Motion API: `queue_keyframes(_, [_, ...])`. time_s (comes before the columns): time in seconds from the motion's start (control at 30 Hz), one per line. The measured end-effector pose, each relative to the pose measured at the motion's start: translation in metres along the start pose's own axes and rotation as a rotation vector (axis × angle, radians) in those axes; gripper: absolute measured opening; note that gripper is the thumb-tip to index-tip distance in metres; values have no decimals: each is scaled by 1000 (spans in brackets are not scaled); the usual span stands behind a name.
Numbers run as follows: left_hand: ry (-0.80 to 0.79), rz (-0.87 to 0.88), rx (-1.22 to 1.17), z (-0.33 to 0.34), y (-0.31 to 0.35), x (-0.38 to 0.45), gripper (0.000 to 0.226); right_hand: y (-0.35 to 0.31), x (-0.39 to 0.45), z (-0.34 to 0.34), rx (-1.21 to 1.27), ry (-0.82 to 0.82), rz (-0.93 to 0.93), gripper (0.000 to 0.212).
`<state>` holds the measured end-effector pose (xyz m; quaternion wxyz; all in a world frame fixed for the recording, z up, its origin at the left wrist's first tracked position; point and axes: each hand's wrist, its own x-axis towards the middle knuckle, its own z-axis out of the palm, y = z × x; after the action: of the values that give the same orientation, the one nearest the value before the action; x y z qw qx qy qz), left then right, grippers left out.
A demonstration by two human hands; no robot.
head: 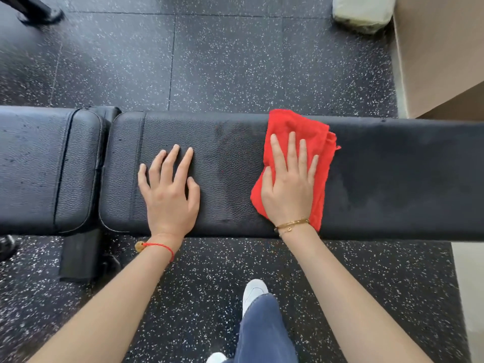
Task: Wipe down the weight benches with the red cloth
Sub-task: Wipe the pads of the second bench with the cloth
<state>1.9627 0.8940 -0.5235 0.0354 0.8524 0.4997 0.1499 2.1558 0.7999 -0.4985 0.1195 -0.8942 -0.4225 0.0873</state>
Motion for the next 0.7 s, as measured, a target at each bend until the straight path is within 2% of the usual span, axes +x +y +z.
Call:
queue_keyframes(0.07, [3,1,-2,0,1,0,52,-22,11,6,10,-1,-36,62])
queue_keyframes(0.2, [21,0,-2,3,0,0,52,-46,11,16,-19,-34,-225,62])
queue_keyframes(0.37, [61,2,-7,5,1,0,51,-10,-13,12,-28,-40,-426,59])
queue_keyframes(0.43, [72,8,-11,6,0,-1,51,11,-16,8,-14,-22,-422,59])
queue_keyframes(0.53, [78,9,-8,8,2,-2,51,29,2,2,-20,25,-315,58])
queue_keyframes(0.63, [84,-5,-15,9,4,-2,52,13,26,6,-45,46,-238,58])
queue_keyframes(0.7, [94,-9,-24,8,5,-2,53,-9,32,13,-49,27,-270,59])
